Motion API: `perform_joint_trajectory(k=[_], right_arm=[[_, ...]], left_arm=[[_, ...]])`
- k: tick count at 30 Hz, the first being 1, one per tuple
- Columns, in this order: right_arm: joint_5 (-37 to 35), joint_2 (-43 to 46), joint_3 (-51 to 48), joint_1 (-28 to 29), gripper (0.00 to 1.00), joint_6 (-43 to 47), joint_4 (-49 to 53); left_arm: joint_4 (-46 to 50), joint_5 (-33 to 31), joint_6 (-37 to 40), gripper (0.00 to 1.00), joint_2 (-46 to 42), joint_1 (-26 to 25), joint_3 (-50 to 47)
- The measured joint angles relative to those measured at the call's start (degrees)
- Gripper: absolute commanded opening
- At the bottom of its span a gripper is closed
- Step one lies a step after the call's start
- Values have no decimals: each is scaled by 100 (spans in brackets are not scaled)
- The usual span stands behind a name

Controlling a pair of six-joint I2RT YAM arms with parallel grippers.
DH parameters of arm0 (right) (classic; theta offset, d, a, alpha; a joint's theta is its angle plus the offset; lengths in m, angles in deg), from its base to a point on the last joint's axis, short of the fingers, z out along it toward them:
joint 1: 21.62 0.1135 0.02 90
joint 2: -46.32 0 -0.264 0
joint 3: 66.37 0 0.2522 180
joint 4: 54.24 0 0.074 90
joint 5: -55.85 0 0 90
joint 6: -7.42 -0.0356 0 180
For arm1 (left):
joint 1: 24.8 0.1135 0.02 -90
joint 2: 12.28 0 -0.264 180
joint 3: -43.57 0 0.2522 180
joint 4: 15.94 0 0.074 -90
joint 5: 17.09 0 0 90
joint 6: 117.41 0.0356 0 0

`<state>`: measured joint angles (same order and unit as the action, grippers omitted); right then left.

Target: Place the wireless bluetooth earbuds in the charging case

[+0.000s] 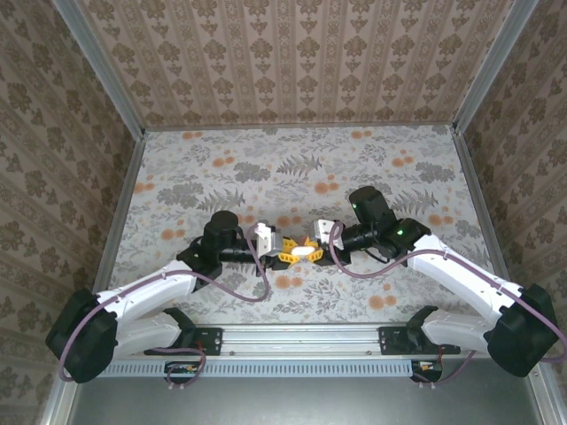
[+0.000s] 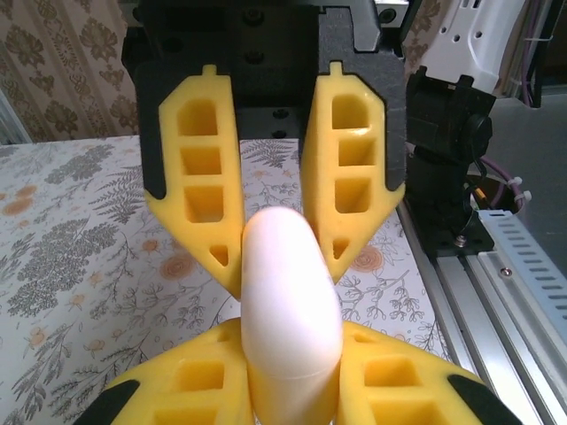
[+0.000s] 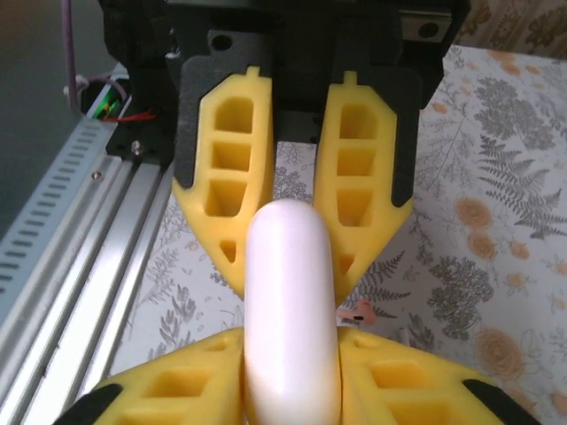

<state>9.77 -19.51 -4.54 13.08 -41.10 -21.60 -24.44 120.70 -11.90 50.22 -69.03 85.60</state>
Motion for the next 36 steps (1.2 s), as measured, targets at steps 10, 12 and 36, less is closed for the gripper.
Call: perform_joint_trajectory(k=[10, 12, 36], right_arm=[[-9, 0, 0, -7, 45, -299, -396], [-9, 2, 0, -33, 45, -350, -417], [-367, 142, 0, -358, 46, -1067, -994]], left_arm=[[17, -20, 4, 13, -11, 0, 0], [22, -48, 15, 13, -39, 2, 0], [4, -269, 83, 10, -129, 7, -39]])
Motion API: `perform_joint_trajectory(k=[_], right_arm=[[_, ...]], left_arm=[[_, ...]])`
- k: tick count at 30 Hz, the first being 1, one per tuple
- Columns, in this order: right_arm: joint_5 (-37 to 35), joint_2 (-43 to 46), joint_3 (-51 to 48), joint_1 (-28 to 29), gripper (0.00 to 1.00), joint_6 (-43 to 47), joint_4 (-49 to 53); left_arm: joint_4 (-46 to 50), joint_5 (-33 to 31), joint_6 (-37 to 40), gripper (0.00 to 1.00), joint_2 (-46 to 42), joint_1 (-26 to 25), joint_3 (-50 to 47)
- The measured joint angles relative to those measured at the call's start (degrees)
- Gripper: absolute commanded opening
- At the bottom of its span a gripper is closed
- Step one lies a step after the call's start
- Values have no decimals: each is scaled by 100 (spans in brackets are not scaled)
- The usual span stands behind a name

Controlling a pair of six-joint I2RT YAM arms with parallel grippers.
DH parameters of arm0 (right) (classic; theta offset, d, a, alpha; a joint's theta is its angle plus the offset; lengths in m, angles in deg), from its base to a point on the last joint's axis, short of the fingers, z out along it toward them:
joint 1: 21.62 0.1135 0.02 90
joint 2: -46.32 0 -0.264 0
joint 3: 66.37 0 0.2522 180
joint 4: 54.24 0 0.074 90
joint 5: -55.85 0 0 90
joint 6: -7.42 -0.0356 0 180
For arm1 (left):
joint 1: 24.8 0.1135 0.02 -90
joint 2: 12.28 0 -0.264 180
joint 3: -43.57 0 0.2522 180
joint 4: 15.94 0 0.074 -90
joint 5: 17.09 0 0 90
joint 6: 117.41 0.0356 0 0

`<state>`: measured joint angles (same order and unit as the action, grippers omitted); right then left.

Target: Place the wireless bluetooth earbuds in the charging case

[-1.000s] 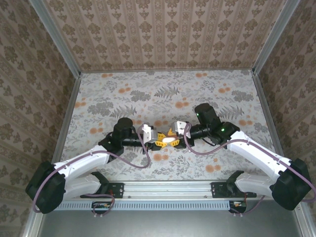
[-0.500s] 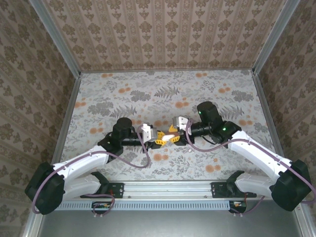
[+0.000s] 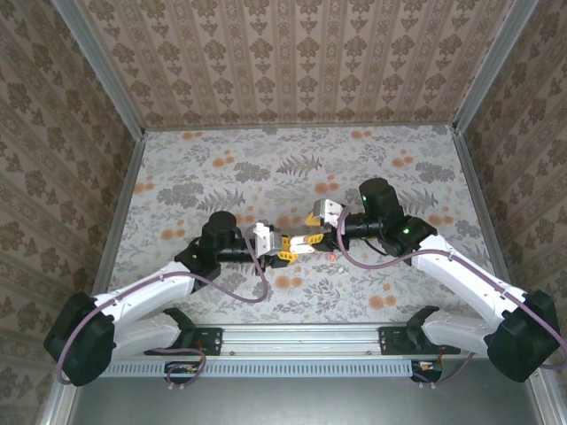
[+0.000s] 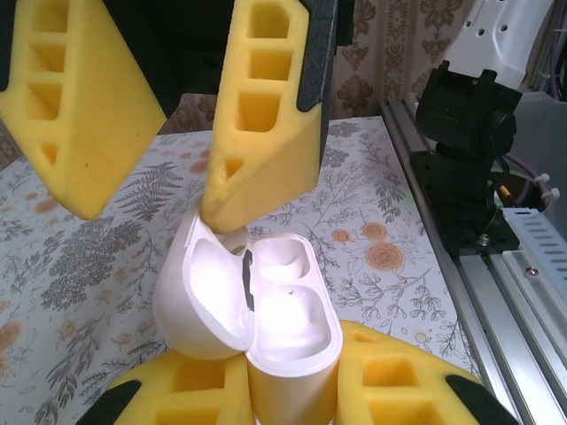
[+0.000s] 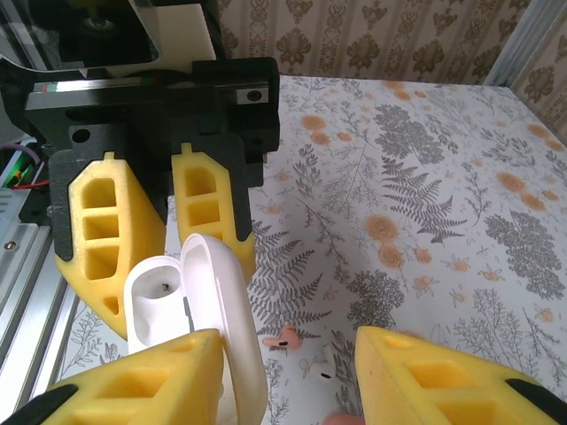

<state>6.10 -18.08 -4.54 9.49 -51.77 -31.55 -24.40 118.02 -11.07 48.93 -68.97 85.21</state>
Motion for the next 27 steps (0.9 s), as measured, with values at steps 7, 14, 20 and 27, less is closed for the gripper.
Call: perform_joint_trajectory(k=[7, 14, 20, 27], right_arm=[[-223, 87, 13, -2, 51, -461, 9], [-1097, 26, 649, -15, 57, -1867, 553], [-2146, -588, 1541, -13, 58, -3657, 1652], [-2660, -1550, 1902, 315, 59, -5753, 2592]], left_arm=[[-234, -286, -221, 10, 13, 205, -234], [-413, -1134, -684, 10, 22, 385, -361], [-369, -2369, -1137, 10, -50, 494, -647], [22, -3888, -1626, 10, -627, 739, -804]])
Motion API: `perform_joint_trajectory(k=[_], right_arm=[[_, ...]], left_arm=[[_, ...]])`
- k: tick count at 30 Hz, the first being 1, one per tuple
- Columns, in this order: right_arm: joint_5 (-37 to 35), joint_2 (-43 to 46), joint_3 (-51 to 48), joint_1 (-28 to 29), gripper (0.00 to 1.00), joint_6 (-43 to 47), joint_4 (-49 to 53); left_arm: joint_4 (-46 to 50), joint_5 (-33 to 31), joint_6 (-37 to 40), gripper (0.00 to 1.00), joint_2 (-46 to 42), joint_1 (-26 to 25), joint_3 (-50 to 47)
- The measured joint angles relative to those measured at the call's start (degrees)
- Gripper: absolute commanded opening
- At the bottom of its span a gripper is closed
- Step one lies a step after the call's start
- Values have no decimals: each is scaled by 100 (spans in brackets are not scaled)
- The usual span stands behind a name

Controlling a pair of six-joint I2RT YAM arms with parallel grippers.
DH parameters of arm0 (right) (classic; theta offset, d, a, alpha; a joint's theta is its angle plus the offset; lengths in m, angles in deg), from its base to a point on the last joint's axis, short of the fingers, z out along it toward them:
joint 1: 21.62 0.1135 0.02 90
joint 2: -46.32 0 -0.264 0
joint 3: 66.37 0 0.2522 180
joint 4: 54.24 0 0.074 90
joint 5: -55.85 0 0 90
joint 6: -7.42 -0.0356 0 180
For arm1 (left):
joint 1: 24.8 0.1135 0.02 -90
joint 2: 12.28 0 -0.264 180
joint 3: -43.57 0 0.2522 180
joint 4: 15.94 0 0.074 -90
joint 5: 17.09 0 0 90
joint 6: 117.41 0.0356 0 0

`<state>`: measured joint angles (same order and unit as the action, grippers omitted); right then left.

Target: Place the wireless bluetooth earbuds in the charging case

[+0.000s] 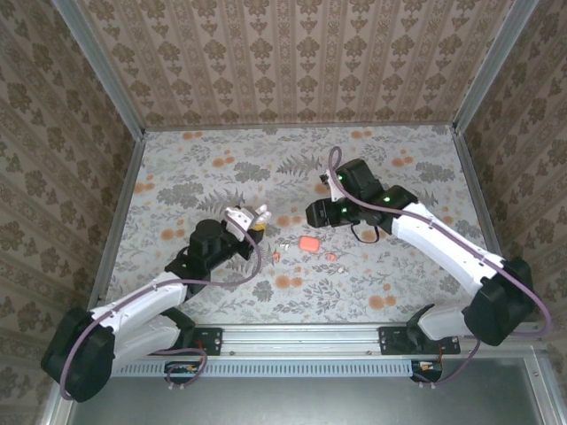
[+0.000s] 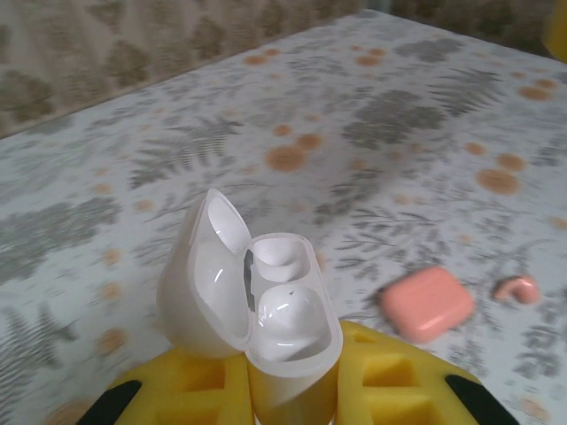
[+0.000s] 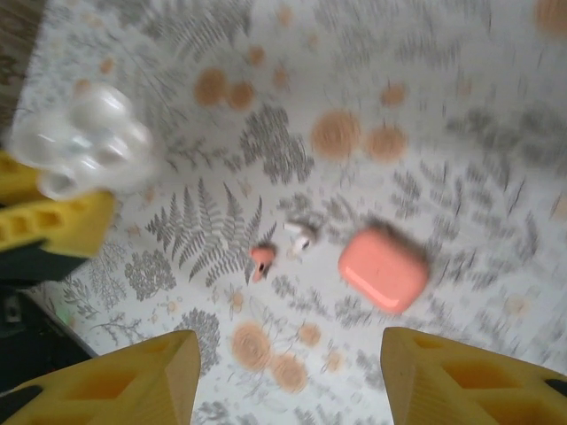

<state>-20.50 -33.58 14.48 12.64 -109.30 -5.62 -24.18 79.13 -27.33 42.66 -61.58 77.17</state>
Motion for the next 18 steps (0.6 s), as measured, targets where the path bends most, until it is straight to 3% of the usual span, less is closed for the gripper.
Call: perform_joint_trajectory(k=[6, 12, 18], right_arm=[[-66, -1008, 442, 581, 59, -1235, 188], [-44, -2006, 872, 918, 56, -2092, 168], [2, -2756, 1137, 1082, 56, -2594, 133]], left_arm=[[269, -529, -214, 10, -564, 424, -221], [560, -627, -356, 10, -1040, 874, -483], [710, -634, -402, 10, -1331, 992, -494]])
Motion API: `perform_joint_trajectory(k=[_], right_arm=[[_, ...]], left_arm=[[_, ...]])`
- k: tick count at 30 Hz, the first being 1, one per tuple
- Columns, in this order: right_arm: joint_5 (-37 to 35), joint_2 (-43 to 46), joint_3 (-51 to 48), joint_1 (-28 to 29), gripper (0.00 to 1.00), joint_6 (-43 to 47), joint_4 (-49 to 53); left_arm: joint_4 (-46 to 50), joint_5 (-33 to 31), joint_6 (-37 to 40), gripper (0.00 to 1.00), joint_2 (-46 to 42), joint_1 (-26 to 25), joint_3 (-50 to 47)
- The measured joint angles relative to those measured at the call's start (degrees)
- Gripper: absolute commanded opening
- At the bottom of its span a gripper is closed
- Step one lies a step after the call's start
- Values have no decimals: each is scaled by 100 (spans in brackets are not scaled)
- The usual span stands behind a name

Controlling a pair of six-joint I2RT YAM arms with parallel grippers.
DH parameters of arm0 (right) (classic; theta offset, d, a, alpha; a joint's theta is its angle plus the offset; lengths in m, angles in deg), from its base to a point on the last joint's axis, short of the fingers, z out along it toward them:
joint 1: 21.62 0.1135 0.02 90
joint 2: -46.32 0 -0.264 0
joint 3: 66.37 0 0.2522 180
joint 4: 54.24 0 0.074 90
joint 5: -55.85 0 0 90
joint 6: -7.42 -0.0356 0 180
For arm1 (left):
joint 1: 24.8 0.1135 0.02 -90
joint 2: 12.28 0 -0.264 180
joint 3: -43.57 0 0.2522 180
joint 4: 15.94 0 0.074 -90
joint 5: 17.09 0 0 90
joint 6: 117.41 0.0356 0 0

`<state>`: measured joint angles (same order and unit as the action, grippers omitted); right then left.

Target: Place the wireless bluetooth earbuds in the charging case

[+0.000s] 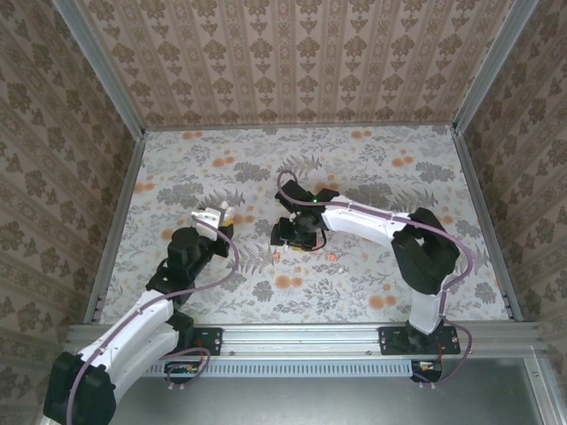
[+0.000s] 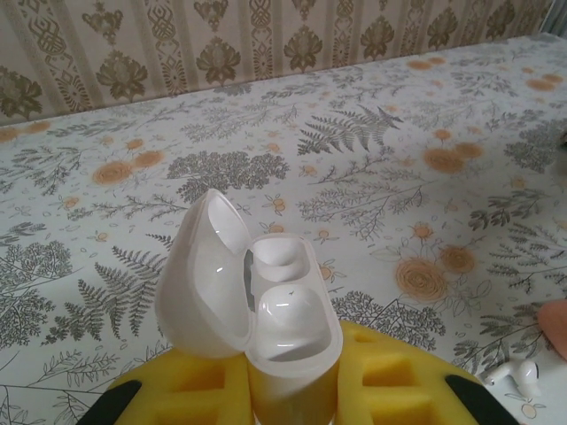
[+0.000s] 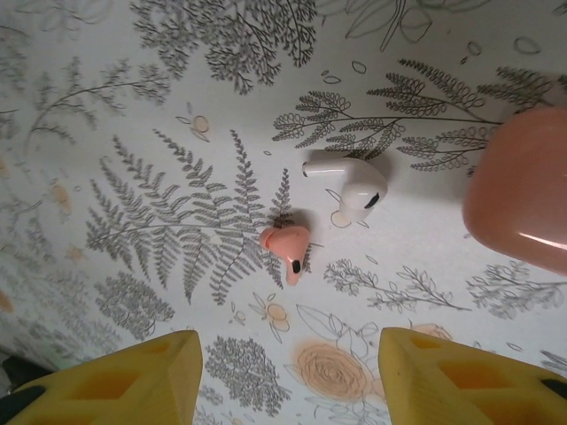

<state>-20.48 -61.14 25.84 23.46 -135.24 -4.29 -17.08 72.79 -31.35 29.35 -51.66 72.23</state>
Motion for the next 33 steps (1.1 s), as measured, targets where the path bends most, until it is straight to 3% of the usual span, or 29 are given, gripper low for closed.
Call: perform_joint_trajectory(k=[14, 33], right_arm=[[92, -817, 212, 24, 57, -422, -262], [-197, -1213, 713, -232, 54, -297, -435]], left_arm=[[149, 28, -87, 10, -127, 282, -28], [170, 59, -116, 10, -164, 411, -81]])
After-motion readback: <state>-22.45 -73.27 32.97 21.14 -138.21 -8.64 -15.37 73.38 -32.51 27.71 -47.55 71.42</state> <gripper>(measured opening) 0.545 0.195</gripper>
